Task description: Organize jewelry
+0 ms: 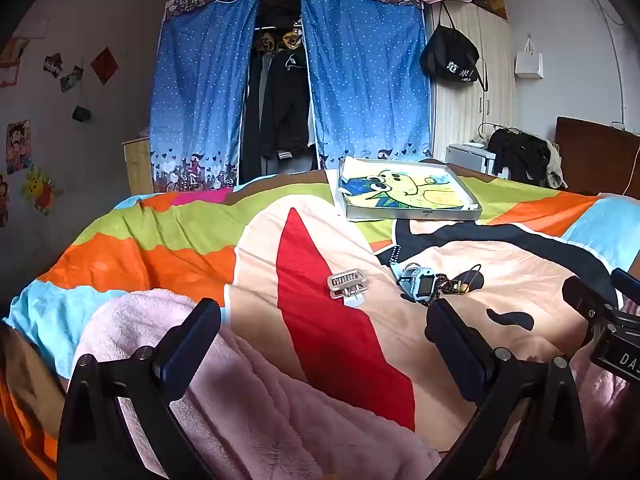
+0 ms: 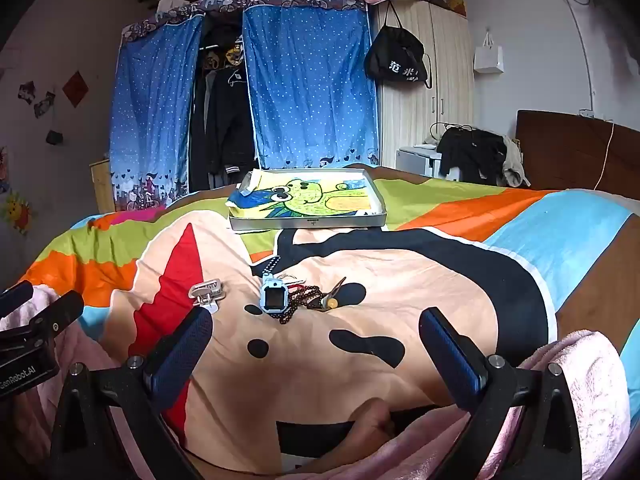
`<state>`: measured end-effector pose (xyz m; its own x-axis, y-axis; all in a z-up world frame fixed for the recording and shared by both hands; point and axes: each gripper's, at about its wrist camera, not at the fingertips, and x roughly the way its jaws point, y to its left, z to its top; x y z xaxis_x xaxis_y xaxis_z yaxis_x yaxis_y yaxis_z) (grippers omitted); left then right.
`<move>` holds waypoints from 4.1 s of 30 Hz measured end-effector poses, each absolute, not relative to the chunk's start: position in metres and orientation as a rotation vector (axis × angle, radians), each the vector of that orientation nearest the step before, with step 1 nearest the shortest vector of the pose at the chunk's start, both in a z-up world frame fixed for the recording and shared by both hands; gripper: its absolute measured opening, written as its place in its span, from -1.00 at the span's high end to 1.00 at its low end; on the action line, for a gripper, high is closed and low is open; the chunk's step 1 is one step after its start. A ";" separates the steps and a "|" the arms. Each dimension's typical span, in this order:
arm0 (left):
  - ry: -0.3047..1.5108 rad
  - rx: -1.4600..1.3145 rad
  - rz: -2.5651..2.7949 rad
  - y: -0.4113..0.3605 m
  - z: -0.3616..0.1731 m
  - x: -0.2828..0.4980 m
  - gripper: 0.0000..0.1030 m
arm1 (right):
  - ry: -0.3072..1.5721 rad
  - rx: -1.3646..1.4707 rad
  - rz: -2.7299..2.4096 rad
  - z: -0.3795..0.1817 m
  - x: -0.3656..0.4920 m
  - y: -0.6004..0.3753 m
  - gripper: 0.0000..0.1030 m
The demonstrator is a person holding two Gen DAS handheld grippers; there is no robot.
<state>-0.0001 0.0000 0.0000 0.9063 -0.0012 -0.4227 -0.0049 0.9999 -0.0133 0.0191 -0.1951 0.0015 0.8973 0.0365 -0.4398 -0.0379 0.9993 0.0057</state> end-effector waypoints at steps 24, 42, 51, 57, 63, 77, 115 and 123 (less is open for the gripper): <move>0.436 -0.012 -0.005 -0.005 0.000 -0.002 -0.96 | 0.451 0.012 0.041 0.003 0.019 -0.196 -1.00; 0.435 -0.013 -0.005 -0.007 0.003 -0.001 -0.96 | 0.451 0.014 0.041 0.004 0.018 -0.195 -1.00; 0.428 -0.018 -0.004 -0.006 0.003 -0.002 -0.96 | 0.451 0.015 0.041 0.005 0.017 -0.195 -1.00; 0.427 -0.016 -0.005 -0.009 0.007 -0.004 -0.96 | 0.451 0.015 0.041 0.005 0.017 -0.196 -1.00; 0.427 -0.014 -0.006 -0.009 0.007 -0.004 -0.96 | 0.450 0.017 0.041 0.005 0.017 -0.196 -1.00; 0.424 -0.013 -0.010 -0.010 0.010 -0.006 -0.96 | 0.449 0.020 0.040 0.005 0.016 -0.196 -1.00; 0.867 -0.048 -0.234 0.008 -0.005 0.144 -0.95 | 0.737 0.084 0.136 -0.008 0.093 -0.212 -1.00; 1.125 -0.207 -0.233 0.037 -0.044 0.246 -0.94 | 0.852 0.010 0.298 -0.033 0.174 -0.199 -0.98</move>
